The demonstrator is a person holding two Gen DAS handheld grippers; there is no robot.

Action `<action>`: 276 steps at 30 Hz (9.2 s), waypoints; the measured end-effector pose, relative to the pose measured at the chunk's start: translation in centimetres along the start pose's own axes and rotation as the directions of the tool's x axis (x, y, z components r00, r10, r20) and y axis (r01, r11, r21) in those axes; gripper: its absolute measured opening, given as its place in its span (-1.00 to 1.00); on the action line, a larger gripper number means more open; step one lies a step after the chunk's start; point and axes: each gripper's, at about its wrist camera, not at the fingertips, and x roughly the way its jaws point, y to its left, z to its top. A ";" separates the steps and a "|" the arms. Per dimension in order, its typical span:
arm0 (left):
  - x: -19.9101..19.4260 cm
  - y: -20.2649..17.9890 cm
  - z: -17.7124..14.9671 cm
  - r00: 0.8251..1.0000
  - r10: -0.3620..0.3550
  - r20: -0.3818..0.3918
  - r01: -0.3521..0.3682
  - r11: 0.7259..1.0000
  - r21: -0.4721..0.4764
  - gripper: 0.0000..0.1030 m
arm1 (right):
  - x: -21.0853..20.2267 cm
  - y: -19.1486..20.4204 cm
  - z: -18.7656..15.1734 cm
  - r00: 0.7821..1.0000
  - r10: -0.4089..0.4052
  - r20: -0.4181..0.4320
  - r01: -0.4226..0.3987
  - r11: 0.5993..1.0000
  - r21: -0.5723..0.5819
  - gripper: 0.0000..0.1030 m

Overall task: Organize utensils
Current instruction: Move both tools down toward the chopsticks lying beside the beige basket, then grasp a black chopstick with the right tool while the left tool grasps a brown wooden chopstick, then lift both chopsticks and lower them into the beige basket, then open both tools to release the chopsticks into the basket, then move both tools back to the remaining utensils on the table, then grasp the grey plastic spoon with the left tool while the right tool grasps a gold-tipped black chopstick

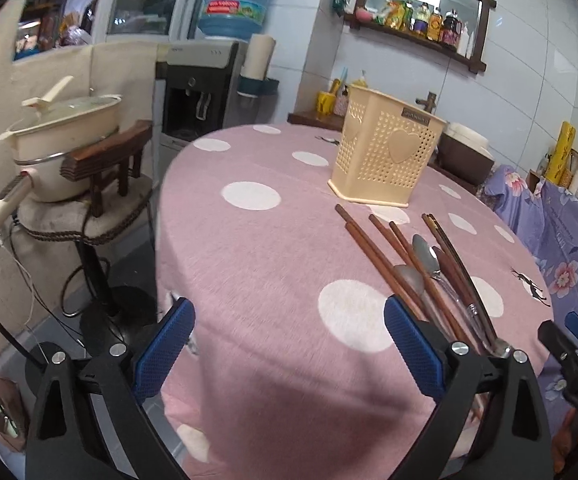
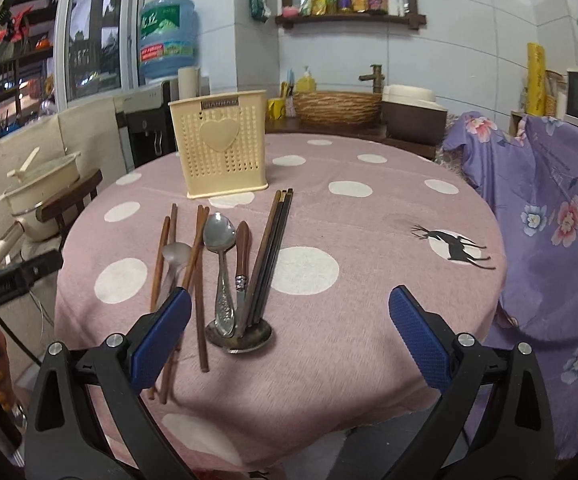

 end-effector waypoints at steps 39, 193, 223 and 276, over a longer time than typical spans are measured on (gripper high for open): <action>11.7 -6.0 5.3 0.956 0.049 -0.289 0.004 0.983 0.181 0.12 | 18.9 -1.7 8.9 0.901 0.089 -0.424 -0.088 0.996 0.023 -0.34; 10.4 -7.8 24.1 0.996 -0.034 0.086 0.034 0.999 0.002 0.36 | 18.0 1.8 27.9 0.976 0.218 0.028 -0.220 0.971 0.093 -0.19; 10.4 -4.3 7.7 0.970 -0.023 -0.243 0.048 0.994 0.099 0.12 | 16.9 -2.5 10.1 0.951 0.132 -0.279 -0.109 0.989 0.099 -0.19; 10.0 -9.5 6.4 0.944 -0.077 -0.321 0.174 0.943 0.283 -0.30 | 19.3 -1.4 8.7 0.899 0.134 -0.418 -0.105 0.990 0.091 -0.39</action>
